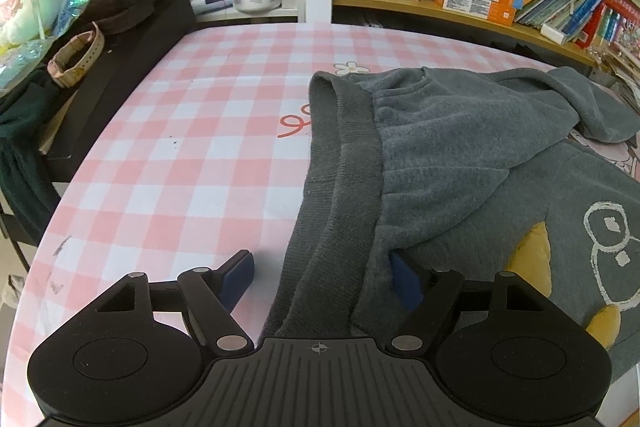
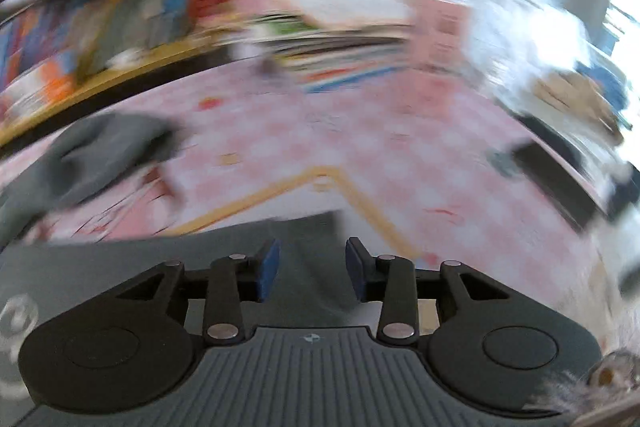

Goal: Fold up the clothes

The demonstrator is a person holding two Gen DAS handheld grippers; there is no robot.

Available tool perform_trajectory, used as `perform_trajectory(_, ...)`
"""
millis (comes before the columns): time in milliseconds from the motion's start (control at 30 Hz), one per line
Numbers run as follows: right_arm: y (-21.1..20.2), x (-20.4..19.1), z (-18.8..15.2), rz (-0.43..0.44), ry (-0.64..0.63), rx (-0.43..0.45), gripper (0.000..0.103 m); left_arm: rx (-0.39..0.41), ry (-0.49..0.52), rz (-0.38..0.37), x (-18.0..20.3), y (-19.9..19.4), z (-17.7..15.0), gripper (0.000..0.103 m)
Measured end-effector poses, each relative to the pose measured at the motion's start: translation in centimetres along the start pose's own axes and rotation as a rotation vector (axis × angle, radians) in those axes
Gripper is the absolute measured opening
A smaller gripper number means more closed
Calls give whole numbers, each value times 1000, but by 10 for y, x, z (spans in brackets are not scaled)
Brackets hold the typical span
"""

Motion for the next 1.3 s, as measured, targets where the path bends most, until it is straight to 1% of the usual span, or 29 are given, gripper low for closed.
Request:
perform_trajectory(133,16,-19,-24,38,-78,-131,32,-7,-47,25,-13,-4,-9,77)
perform_trajectory(233,26,-26,-37,45,-96,-202,32,-18,-77,43,-26,-9,-19,77)
perform_trajectory(300,29,-28,-44,56,-103,-228,32,-27,-88,53,-34,-13,-27,77)
perform_trajectory(467,24,-36,-51,80,-133,-248,33,-55,-95,59,-43,-24,-41,77)
perform_trajectory(600,21,-37,-54,71,-168,-257,33,-70,-88,61,-44,-30,-48,77)
perform_trajectory(767,17,-37,-55,57,-207,-301,33,-95,-81,53,-46,-36,-53,77)
perform_trajectory(833,14,-42,-51,68,-220,-284,34,-100,-71,32,-48,-39,-52,77)
perform_trajectory(900,10,-49,-43,104,-222,-258,36,-96,-50,19,-49,-43,-50,76)
perform_trajectory(967,8,-59,-31,154,-211,-229,40,-75,-10,22,-47,-50,-44,77)
perform_trajectory(1033,10,-70,-16,205,-186,-207,41,-51,16,25,-46,-56,-37,77)
perform_trajectory(1133,24,-86,7,269,-100,-212,41,-14,2,20,-46,-63,-28,77)
perform_trajectory(1200,38,-96,19,314,-25,-232,41,14,-19,9,-43,-66,-23,77)
perform_trajectory(1300,68,-112,28,387,107,-301,41,48,-40,-16,-32,-63,-13,77)
Point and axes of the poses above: each gripper's, at about its wrist camera, not at the fingertips, and y roughly the way its jaws point, x to its right, z to its top, the point moved 4 cm from there along y, roughly the way its jaws point, and after that the axes turned 15 degrees about y, right-handed, at the moved point
